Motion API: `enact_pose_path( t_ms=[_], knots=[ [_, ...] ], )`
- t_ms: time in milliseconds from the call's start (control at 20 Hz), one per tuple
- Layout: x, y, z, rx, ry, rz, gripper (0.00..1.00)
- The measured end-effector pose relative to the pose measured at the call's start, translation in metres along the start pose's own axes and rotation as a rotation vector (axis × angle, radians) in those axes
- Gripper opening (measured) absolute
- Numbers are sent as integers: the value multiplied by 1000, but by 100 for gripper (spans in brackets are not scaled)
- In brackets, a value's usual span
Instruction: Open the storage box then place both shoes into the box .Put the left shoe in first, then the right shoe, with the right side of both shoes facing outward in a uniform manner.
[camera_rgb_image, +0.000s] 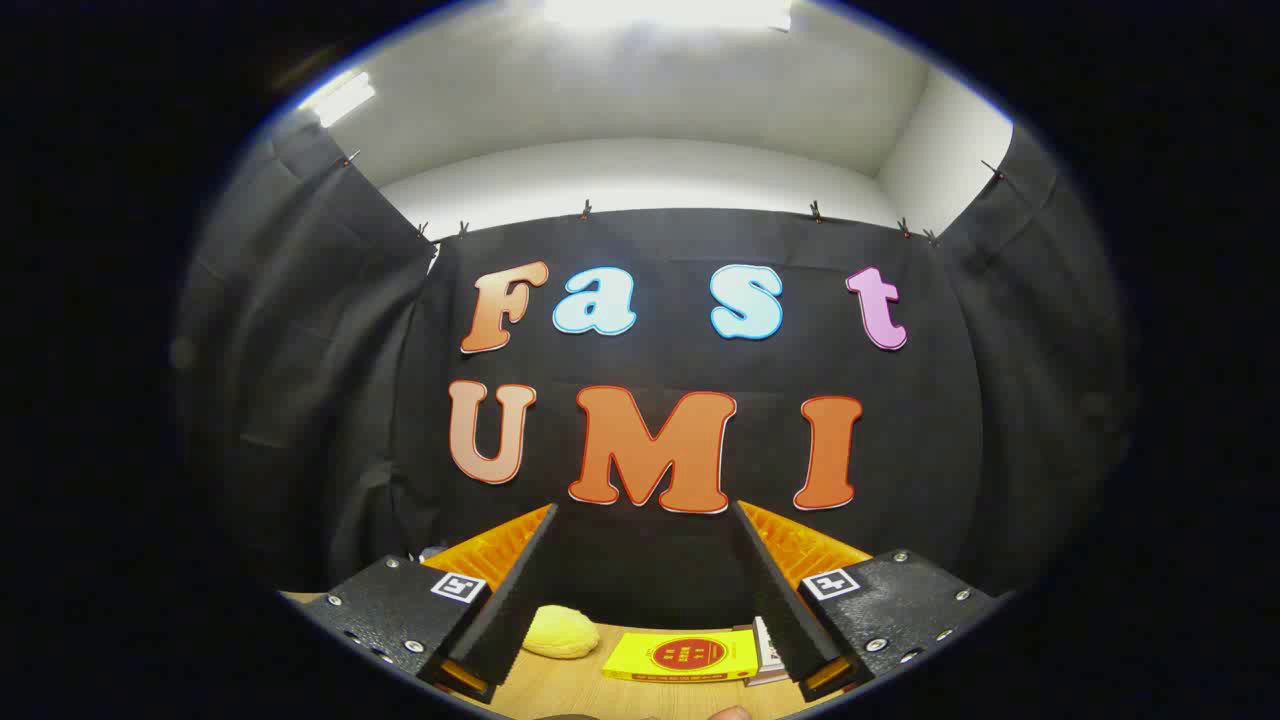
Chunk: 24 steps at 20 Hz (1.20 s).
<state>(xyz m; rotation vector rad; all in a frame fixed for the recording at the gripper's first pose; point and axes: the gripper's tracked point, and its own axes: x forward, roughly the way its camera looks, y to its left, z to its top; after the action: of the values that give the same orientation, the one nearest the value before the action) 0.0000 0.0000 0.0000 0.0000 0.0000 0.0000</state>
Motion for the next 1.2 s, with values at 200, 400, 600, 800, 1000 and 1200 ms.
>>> enact_pose_path(
  t_ms=[200,400,600,800,1000,1200],
  knots=[
    [-2,6,1,-22,-16,22,99],
    [-2,10,3,6,-20,28,99],
    [-3,4,4,-12,-20,21,99],
    [-7,9,1,12,-7,32,99],
    [-11,33,-14,21,35,111,99],
    [-16,60,-50,35,135,208,99]
  ],
)
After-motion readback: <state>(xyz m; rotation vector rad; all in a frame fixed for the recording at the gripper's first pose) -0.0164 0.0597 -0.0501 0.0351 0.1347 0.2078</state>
